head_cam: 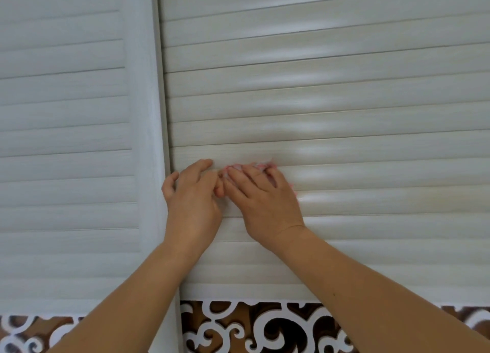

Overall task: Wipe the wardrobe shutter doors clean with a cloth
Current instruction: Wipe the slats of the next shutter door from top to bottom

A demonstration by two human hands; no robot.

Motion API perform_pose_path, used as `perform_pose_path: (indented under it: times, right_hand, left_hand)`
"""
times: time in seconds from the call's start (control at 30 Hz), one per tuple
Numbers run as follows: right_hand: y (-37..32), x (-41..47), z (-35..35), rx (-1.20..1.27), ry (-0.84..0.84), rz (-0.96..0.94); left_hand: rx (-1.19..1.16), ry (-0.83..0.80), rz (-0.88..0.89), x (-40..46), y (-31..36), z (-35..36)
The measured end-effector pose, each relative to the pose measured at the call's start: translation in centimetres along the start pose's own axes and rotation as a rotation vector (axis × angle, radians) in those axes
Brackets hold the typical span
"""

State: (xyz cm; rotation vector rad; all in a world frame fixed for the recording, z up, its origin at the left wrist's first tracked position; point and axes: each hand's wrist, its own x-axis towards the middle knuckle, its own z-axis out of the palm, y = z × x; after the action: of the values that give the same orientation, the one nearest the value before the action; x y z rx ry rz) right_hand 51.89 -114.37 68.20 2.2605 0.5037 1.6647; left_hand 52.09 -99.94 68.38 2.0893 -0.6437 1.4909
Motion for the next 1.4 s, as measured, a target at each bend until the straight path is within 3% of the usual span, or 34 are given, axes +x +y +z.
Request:
perform_pose_path:
  times: [0.17, 0.37, 0.47, 0.63, 0.97, 1.23, 1.4]
  right_hand:
    - [4.2, -3.0, -1.4, -0.069, 0.060, 0.018]
    - [9.7, -7.9, -4.4, -0.145, 0.094, 0.184]
    - [10.7, -8.8, -5.1, -0.085, 0.084, 0.310]
    - [10.2, -6.5, -5.8, 0.152, 0.223, 0.460]
    - [9.5, -1.4, -4.4, -0.077, 0.241, 0.385]
    - [4.2, 2.4, -2.8, -0.142, 0.152, 0.245]
    - [8.1, -0.5, -4.6, -0.148, 0.126, 0.290]
  left_hand:
    - [0.071, -0.022, 0.016, -1.0, -1.0, 0.5]
    - [0.149, -0.049, 0.054, -1.4, -1.3, 0.5]
    - [0.124, -0.071, 0.027, -1.1, -1.2, 0.3]
    - [0.158, -0.099, 0.055, -0.4, -1.2, -0.4]
    - [0.207, 0.051, 0.111, -0.1, -1.2, 0.4]
    - [0.273, 0.088, 0.130, -0.3, -1.4, 0.8]
    - [0.309, 0.112, 0.118, -0.2, -1.4, 1.0]
